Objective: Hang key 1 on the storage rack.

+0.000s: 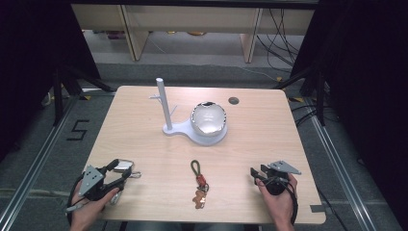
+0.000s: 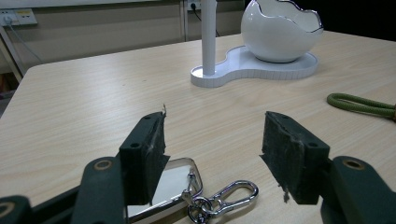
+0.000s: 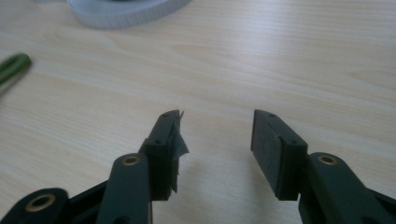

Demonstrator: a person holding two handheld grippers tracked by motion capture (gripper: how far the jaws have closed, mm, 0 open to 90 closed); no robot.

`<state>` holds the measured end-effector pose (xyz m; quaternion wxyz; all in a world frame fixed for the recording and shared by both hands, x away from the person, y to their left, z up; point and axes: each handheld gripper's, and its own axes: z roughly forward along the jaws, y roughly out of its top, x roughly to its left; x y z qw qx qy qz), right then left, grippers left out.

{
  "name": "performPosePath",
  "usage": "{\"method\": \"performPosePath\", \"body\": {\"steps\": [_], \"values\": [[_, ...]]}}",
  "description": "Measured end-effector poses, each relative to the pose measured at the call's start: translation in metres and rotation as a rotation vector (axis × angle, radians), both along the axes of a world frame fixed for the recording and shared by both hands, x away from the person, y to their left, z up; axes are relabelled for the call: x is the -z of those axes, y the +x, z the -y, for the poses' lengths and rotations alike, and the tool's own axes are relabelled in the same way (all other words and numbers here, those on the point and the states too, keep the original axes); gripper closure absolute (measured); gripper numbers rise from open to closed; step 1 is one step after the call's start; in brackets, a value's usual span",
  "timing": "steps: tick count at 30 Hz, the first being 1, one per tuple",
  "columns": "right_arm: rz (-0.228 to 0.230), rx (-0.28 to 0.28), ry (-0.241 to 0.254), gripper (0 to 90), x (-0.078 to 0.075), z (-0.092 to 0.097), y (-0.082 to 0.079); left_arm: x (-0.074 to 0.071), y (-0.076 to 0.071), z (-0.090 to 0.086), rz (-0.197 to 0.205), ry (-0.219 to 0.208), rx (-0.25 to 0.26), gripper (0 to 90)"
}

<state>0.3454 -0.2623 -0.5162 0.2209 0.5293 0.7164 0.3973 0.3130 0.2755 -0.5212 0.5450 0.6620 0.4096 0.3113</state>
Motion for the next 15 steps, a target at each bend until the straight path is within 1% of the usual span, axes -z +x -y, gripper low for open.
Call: {"method": "performPosePath", "body": {"steps": [1,2,3,4,5,6,7,8,9,10,11,12,13,15], "values": [[-0.024,-0.012,-0.015,55.4,-0.003,-0.003,0.0,0.0,0.0,0.002,-0.007,0.002,-0.006,38.5],[-0.043,-0.034,-0.031,57.3,-0.01,-0.009,0.0,-0.001,0.0,0.004,-0.015,0.014,-0.015,38.4],[-0.07,-0.029,-0.043,57.9,-0.014,-0.013,-0.001,-0.001,0.001,0.005,-0.011,0.013,-0.015,38.5],[-0.072,-0.051,-0.059,58.6,-0.017,-0.017,0.0,-0.002,0.0,0.006,-0.016,0.023,-0.02,38.4],[-0.106,-0.074,-0.044,58.8,-0.02,-0.022,0.002,-0.002,0.001,0.006,-0.012,0.022,-0.023,38.4],[-0.132,-0.09,-0.053,58.7,-0.023,-0.028,0.004,-0.003,0.001,0.007,-0.008,0.021,-0.03,38.4],[-0.197,-0.107,-0.073,59.9,-0.028,-0.036,0.005,-0.003,0.001,0.007,-0.006,0.023,-0.034,38.4],[-0.209,-0.117,-0.082,61.0,-0.032,-0.041,0.005,-0.003,0.002,0.008,0.004,0.018,-0.035,38.4],[-0.223,-0.142,-0.094,61.2,-0.038,-0.049,0.007,-0.003,0.002,0.008,0.004,0.018,-0.037,38.4],[-0.239,-0.154,-0.104,61.3,-0.042,-0.054,0.008,-0.003,0.002,0.008,0.008,0.018,-0.034,38.4],[-0.275,-0.179,-0.106,62.0,-0.047,-0.061,0.009,-0.003,0.002,0.008,0.008,0.018,-0.034,38.4],[-0.292,-0.188,-0.116,62.3,-0.052,-0.07,0.009,-0.002,0.001,0.008,0.009,0.027,-0.027,38.4],[-0.311,-0.21,-0.136,62.0,-0.056,-0.076,0.011,-0.001,0.0,0.007,0.007,0.028,-0.025,38.4],[-0.353,-0.244,-0.153,62.3,-0.061,-0.087,0.012,-0.001,-0.003,0.006,0.014,0.025,-0.032,38.0]]}}
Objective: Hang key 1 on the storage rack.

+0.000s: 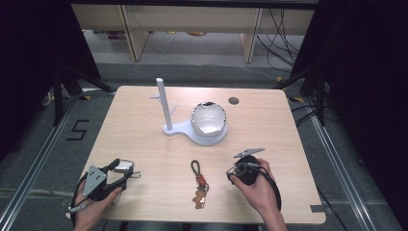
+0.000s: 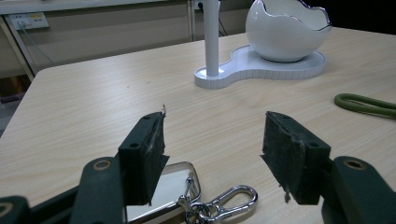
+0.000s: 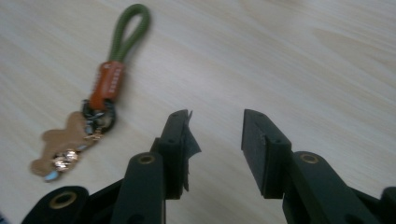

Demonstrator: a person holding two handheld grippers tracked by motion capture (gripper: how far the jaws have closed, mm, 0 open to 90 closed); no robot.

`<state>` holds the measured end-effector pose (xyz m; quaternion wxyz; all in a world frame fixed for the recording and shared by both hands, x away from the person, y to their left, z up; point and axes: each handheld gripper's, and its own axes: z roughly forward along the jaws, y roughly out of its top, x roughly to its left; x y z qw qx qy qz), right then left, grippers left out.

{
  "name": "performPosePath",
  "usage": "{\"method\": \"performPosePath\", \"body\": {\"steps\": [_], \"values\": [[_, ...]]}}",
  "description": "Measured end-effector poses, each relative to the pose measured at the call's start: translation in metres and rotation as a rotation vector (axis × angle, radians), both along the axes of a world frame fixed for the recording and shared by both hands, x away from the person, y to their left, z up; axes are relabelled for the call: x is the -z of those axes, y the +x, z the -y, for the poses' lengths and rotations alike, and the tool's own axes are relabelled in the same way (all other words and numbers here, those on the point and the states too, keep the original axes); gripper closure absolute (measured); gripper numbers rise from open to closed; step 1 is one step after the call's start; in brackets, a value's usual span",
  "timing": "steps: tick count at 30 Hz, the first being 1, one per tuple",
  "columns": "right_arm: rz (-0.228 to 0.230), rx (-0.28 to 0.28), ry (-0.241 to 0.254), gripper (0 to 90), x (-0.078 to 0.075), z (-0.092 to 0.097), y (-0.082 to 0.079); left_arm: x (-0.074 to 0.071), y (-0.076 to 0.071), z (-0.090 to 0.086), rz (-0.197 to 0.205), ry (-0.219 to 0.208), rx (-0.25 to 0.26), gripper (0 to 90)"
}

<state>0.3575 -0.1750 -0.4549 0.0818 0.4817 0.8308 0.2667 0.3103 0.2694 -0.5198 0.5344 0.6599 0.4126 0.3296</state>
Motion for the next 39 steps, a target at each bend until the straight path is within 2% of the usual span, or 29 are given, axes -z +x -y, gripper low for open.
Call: {"method": "performPosePath", "body": {"steps": [1,2,3,4,5,6,7,8,9,10,11,12,13,16,19,20,21,22,24,25,27,29,30,31,33,37,39], "values": [[0.0,0.0,0.0,62.3,0.0,0.0,0.0,0.0,0.0,0.0,0.0,0.0,0.0,37.9],[-0.05,-0.013,-0.02,62.4,-0.003,-0.015,0.002,-0.001,-0.002,-0.001,-0.01,0.0,-0.008,37.9],[-0.069,-0.017,-0.026,62.6,-0.004,-0.02,0.003,-0.001,-0.002,-0.001,-0.003,0.004,-0.003,37.8],[-0.072,-0.049,-0.042,62.7,-0.004,-0.026,0.005,-0.001,-0.002,-0.001,-0.003,0.004,-0.003,37.8],[-0.103,-0.056,-0.052,62.8,-0.004,-0.033,0.006,-0.002,-0.002,-0.001,-0.002,0.001,0.0,37.7],[-0.103,-0.056,-0.052,62.8,-0.004,-0.033,0.006,-0.002,-0.002,-0.001,-0.002,0.001,0.0,37.7],[-0.152,-0.064,-0.066,63.4,-0.003,-0.044,0.008,-0.003,-0.002,0.0,0.0,0.007,0.006,37.6],[-0.17,-0.063,-0.072,63.4,-0.003,-0.047,0.009,-0.003,-0.002,0.0,0.0,0.007,0.006,37.6],[-0.174,-0.09,-0.082,63.4,-0.001,-0.051,0.012,-0.002,-0.001,0.002,0.005,0.002,0.013,37.5],[-0.174,-0.09,-0.082,63.4,-0.001,-0.051,0.012,-0.002,-0.001,0.002,0.005,0.002,0.013,37.2],[-0.22,-0.098,-0.092,63.4,0.0,-0.057,0.015,-0.001,-0.001,0.003,0.003,-0.002,0.017,37.2],[-0.22,-0.098,-0.092,63.4,0.0,-0.057,0.015,-0.001,-0.001,0.003,0.003,-0.002,0.017,37.2],[-0.258,-0.092,-0.101,63.6,-0.001,-0.064,0.017,-0.001,-0.001,0.003,-0.001,0.007,0.018,37.1],[-0.265,-0.112,-0.107,63.8,0.001,-0.069,0.02,0.0,0.0,0.003,0.007,-0.001,0.016,37.1],[-0.275,-0.142,-0.122,63.9,0.004,-0.081,0.027,-0.001,-0.001,0.002,0.0,0.009,0.012,37.0],[-0.275,-0.142,-0.122,63.9,0.004,-0.081,0.027,-0.001,-0.001,0.002,0.0,0.009,0.012,37.0],[-0.296,-0.128,-0.129,63.6,0.003,-0.084,0.028,-0.001,-0.001,0.001,-0.001,0.008,0.012,37.0],[-0.287,-0.143,-0.139,63.3,0.005,-0.087,0.03,-0.001,-0.001,0.001,-0.003,0.007,0.013,36.9],[-0.298,-0.139,-0.151,62.8,0.004,-0.094,0.032,0.0,-0.001,0.002,0.01,0.0,0.018,36.8],[-0.301,-0.142,-0.165,62.5,0.004,-0.098,0.034,0.0,-0.001,0.002,-0.004,0.006,0.015,36.8],[-0.302,-0.146,-0.17,62.1,0.005,-0.102,0.036,0.0,-0.001,0.002,-0.003,0.008,0.02,36.8],[-0.289,-0.175,-0.169,61.9,0.008,-0.105,0.039,0.0,-0.001,0.002,-0.003,0.011,0.023,36.7],[-0.289,-0.175,-0.169,61.9,0.008,-0.105,0.039,0.0,-0.001,0.002,-0.003,0.011,0.023,36.7],[-0.313,-0.143,-0.169,61.9,0.008,-0.108,0.038,0.0,-0.001,0.002,-0.004,0.011,0.025,36.7],[-0.312,-0.16,-0.173,61.9,0.01,-0.108,0.041,0.0,-0.001,0.003,0.001,0.009,0.027,36.7],[-0.327,-0.157,-0.174,62.0,0.011,-0.11,0.043,0.0,-0.001,0.003,0.001,0.009,0.027,36.7],[-0.306,-0.183,-0.177,61.9,0.014,-0.11,0.044,0.0,-0.001,0.003,0.001,0.011,0.026,36.8]]}}
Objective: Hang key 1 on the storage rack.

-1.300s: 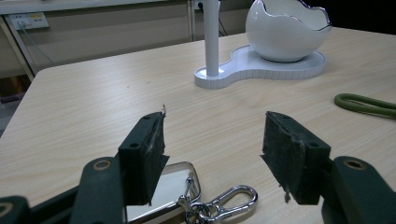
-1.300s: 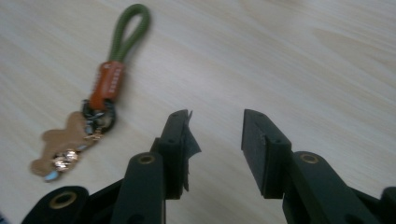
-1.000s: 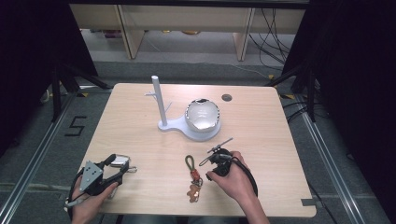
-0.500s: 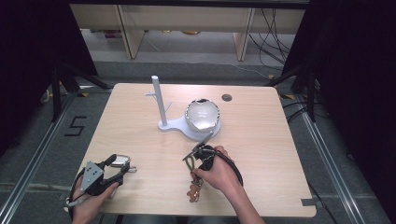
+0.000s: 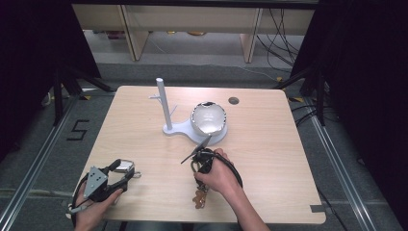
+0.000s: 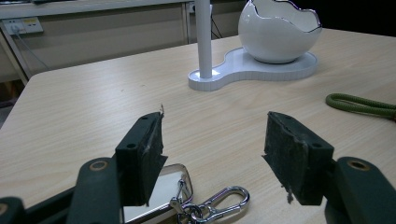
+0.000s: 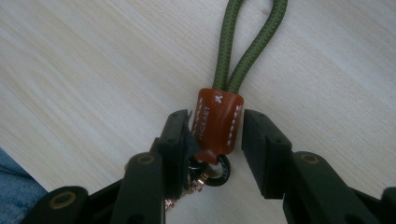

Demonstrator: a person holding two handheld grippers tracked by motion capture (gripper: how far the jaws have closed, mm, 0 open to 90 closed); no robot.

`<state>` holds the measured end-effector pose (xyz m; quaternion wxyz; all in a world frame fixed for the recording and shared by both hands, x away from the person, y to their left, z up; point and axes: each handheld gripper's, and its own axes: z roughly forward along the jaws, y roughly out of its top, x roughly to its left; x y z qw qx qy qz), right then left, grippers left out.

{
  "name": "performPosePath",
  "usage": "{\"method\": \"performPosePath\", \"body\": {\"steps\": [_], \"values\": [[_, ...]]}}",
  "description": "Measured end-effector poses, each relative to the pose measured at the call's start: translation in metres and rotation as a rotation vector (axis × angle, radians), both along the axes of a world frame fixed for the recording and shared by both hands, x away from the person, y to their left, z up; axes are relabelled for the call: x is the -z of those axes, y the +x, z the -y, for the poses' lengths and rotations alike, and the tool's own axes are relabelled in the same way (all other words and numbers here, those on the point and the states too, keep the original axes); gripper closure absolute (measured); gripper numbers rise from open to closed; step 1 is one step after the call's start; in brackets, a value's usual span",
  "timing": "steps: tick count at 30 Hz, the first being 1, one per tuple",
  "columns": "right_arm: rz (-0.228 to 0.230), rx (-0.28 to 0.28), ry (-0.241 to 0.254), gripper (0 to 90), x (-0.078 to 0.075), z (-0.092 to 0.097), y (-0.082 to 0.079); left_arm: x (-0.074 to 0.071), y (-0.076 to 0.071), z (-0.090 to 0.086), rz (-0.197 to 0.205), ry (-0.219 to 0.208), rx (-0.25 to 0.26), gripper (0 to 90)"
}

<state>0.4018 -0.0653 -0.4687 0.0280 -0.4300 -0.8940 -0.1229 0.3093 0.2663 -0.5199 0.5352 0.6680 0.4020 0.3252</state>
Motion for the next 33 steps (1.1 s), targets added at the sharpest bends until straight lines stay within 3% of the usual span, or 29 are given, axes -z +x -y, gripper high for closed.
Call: {"method": "performPosePath", "body": {"steps": [5,6,7,8,16,18,19,25,29,31,32,33], "values": [[-0.021,0.018,-0.005,61.5,0.002,-0.003,-0.001,0.0,-0.001,-0.001,0.001,-0.001,-0.006,36.9],[-0.033,0.025,-0.026,61.4,0.003,-0.004,-0.001,0.0,-0.001,-0.001,-0.001,-0.001,-0.008,36.9],[-0.015,-0.001,-0.024,61.5,0.005,-0.002,0.001,0.0,0.0,-0.001,-0.002,-0.003,-0.009,36.9],[-0.031,0.016,-0.022,61.5,0.005,-0.004,0.0,0.0,0.0,-0.001,-0.002,-0.003,-0.008,36.9],[-0.035,0.001,-0.038,63.6,0.009,-0.006,0.002,0.001,0.0,0.0,0.001,-0.004,0.0,36.9],[-0.059,0.036,-0.052,64.1,0.007,-0.008,0.0,0.001,0.0,0.0,0.002,-0.004,0.0,36.9],[-0.031,0.01,-0.046,64.4,0.009,-0.007,0.002,0.001,0.0,0.0,-0.002,-0.001,-0.001,37.0],[-0.037,0.017,-0.053,67.6,0.009,-0.009,0.0,0.001,0.0,0.0,-0.003,-0.008,0.003,37.1],[-0.028,-0.015,-0.051,71.6,0.009,-0.008,0.002,0.001,0.0,0.0,-0.003,-0.008,0.003,37.3],[-0.055,0.041,-0.06,74.2,0.007,-0.01,-0.002,0.001,0.0,0.0,-0.003,-0.008,0.002,37.3],[-0.033,-0.001,-0.05,78.2,0.008,-0.008,0.0,0.001,0.0,0.0,-0.007,-0.008,0.001,37.4],[-0.031,0.004,-0.041,78.6,0.009,-0.008,-0.001,0.001,0.0,0.0,-0.012,-0.003,-0.001,37.5]]}}
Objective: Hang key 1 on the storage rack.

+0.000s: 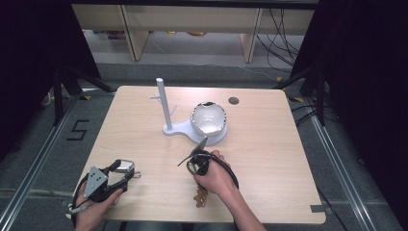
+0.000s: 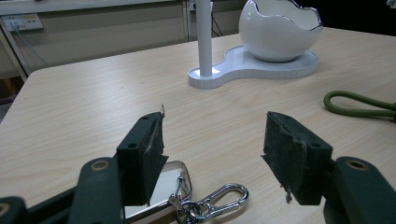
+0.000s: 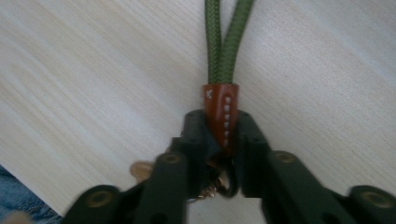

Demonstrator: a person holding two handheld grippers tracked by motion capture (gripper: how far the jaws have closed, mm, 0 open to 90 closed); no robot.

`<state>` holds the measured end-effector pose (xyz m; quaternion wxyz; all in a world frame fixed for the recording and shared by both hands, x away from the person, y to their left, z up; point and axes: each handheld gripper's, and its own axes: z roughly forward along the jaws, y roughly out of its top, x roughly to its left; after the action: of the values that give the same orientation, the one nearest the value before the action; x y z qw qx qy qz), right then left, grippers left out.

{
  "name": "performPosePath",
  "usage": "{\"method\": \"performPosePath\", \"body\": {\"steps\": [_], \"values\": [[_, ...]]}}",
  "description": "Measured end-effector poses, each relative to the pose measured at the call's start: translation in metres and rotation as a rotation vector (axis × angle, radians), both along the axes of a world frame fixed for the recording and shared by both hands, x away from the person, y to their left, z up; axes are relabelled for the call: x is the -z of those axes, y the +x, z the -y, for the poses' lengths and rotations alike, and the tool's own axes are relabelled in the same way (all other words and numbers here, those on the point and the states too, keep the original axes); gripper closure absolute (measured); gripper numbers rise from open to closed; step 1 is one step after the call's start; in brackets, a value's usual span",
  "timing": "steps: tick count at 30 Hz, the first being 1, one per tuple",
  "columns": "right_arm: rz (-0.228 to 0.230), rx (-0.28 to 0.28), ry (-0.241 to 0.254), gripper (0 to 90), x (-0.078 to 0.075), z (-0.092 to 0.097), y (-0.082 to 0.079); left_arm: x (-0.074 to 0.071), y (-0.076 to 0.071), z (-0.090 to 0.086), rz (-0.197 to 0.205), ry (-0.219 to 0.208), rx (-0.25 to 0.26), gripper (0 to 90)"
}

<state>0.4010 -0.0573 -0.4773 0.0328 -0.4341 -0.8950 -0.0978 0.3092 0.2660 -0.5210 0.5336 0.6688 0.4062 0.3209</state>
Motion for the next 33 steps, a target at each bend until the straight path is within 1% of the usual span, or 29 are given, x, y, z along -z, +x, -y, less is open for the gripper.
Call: {"method": "performPosePath", "body": {"steps": [4,5,6,7,8,9,10,11,12,13,14,15,17,18,19,20,21,22,23,24,25,26,27,28,29,30,31,32,33], "values": [[0.009,0.005,0.013,79.3,0.0,0.001,-0.001,0.0,0.0,0.0,0.003,-0.01,0.003,37.7],[-0.013,0.028,0.018,79.5,-0.002,0.001,-0.003,0.0,0.0,0.001,0.004,-0.013,0.004,37.8],[-0.013,0.028,0.018,79.5,-0.002,0.001,-0.003,0.0,0.0,0.001,0.004,-0.013,0.004,38.0],[0.012,0.007,0.032,79.6,-0.001,0.003,-0.003,-0.001,0.0,0.0,0.0,-0.009,0.003,38.0],[0.004,0.026,0.041,79.7,-0.003,0.004,-0.005,-0.001,0.0,0.001,-0.005,-0.012,0.001,38.0],[0.015,0.024,0.047,79.7,-0.005,0.005,-0.005,-0.001,-0.001,0.001,-0.008,-0.016,0.003,38.1],[0.027,0.012,0.081,79.9,-0.006,0.009,-0.006,-0.001,0.0,0.002,0.002,-0.028,0.01,38.8],[0.027,0.012,0.081,79.9,-0.006,0.009,-0.006,-0.002,-0.001,0.002,-0.016,-0.029,0.011,38.8],[0.043,0.027,0.096,80.0,-0.01,0.012,-0.009,-0.003,0.0,0.003,-0.012,-0.043,0.019,39.1],[0.043,0.027,0.096,80.0,-0.01,0.012,-0.009,-0.003,0.0,0.005,-0.013,-0.054,0.026,39.1],[0.063,0.006,0.112,80.0,-0.01,0.014,-0.009,-0.005,-0.001,0.006,-0.019,-0.051,0.031,39.4],[0.096,-0.002,0.151,80.0,-0.012,0.019,-0.011,-0.007,-0.001,0.009,-0.019,-0.072,0.046,39.6],[0.087,0.011,0.156,80.0,-0.015,0.02,-0.013,-0.01,-0.001,0.013,-0.025,-0.094,0.071,39.7],[0.131,0.0,0.185,80.0,-0.017,0.023,-0.015,-0.014,0.0,0.018,-0.039,-0.112,0.095,39.7],[0.131,0.014,0.201,79.9,-0.019,0.024,-0.017,-0.016,0.001,0.021,-0.047,-0.122,0.114,39.7],[0.148,0.013,0.222,80.0,-0.02,0.025,-0.018,-0.018,0.002,0.024,-0.057,-0.145,0.126,39.7],[0.156,0.001,0.226,80.0,-0.022,0.026,-0.019,-0.02,0.004,0.027,-0.07,-0.162,0.143,39.4],[0.188,0.014,0.228,80.0,-0.023,0.028,-0.022,-0.022,0.005,0.029,-0.076,-0.175,0.152,38.5],[0.19,0.032,0.253,79.9,-0.025,0.027,-0.024,-0.022,0.005,0.029,-0.076,-0.175,0.152,37.4],[0.19,0.032,0.253,79.9,-0.025,0.027,-0.024,-0.025,0.007,0.033,-0.087,-0.191,0.167,37.4],[0.233,0.018,0.3,79.9,-0.026,0.028,-0.027,-0.028,0.01,0.037,-0.093,-0.219,0.191,35.3],[0.233,0.018,0.3,79.9,-0.026,0.028,-0.027,-0.028,0.01,0.037,-0.093,-0.219,0.191,34.9],[0.257,0.034,0.347,79.9,-0.029,0.028,-0.031,-0.033,0.013,0.042,-0.105,-0.227,0.216,34.8],[0.257,0.034,0.347,79.9,-0.029,0.028,-0.031,-0.033,0.013,0.042,-0.105,-0.227,0.216,34.7],[0.276,0.042,0.336,79.9,-0.03,0.028,-0.032,-0.036,0.015,0.045,-0.109,-0.233,0.229,34.7],[0.314,0.043,0.362,79.9,-0.033,0.03,-0.034,-0.039,0.016,0.047,-0.113,-0.234,0.242,35.9],[0.314,0.043,0.362,79.9,-0.033,0.03,-0.034,-0.041,0.017,0.049,-0.116,-0.24,0.251,35.9],[0.327,0.037,0.397,79.9,-0.034,0.03,-0.036,-0.044,0.018,0.05,-0.122,-0.238,0.256,36.9],[0.354,0.065,0.397,79.9,-0.037,0.031,-0.04,-0.046,0.019,0.052,-0.127,-0.251,0.267,39.7]]}}
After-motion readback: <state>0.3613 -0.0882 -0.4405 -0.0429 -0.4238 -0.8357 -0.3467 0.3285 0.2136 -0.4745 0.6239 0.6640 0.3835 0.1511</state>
